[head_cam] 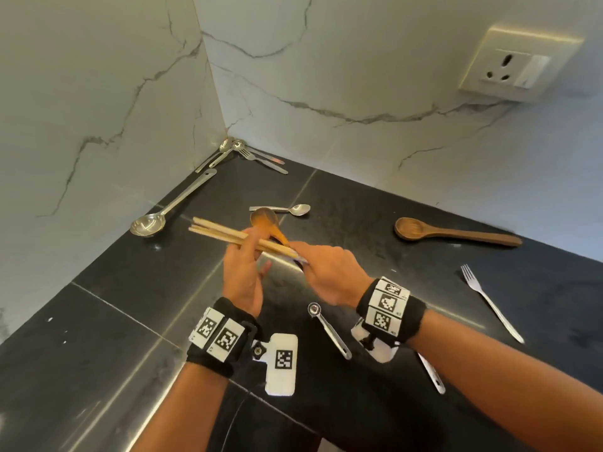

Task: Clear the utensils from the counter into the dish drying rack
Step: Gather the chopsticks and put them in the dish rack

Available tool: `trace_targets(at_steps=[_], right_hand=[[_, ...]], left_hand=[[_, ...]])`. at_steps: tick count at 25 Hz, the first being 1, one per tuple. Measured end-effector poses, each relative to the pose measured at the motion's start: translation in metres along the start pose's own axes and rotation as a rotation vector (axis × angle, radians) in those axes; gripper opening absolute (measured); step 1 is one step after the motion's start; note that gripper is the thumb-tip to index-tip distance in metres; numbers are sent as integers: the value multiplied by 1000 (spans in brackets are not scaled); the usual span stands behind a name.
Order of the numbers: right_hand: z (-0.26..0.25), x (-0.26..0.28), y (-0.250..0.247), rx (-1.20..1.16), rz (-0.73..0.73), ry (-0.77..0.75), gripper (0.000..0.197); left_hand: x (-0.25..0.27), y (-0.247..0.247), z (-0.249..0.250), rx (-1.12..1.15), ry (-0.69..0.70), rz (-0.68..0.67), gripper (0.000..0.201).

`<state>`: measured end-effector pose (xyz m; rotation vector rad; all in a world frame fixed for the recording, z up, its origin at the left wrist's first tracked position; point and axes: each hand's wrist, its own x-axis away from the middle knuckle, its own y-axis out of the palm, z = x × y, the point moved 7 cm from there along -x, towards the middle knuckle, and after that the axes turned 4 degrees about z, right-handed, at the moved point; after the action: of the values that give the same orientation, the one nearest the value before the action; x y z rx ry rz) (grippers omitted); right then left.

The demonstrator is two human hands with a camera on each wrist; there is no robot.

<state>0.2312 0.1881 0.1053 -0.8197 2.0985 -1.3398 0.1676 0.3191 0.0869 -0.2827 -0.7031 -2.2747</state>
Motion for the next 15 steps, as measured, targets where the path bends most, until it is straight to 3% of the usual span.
trace_targets(at_steps=[2, 4, 6, 9, 15], right_hand=[[11, 27, -3, 42, -15, 21, 20], [20, 56, -1, 72, -60, 43, 17], [27, 83, 2, 79, -117, 65, 18], [40, 117, 1, 148, -159, 119, 20], [74, 166, -45, 239, -90, 233, 16]], left_hand=[[5, -13, 4, 137, 19, 52, 34], [7, -22, 4, 237, 17, 81, 45], [11, -25, -6, 224, -14, 89, 42], [25, -13, -31, 55, -36, 35, 25], [70, 50, -62, -425, 139, -191, 37]])
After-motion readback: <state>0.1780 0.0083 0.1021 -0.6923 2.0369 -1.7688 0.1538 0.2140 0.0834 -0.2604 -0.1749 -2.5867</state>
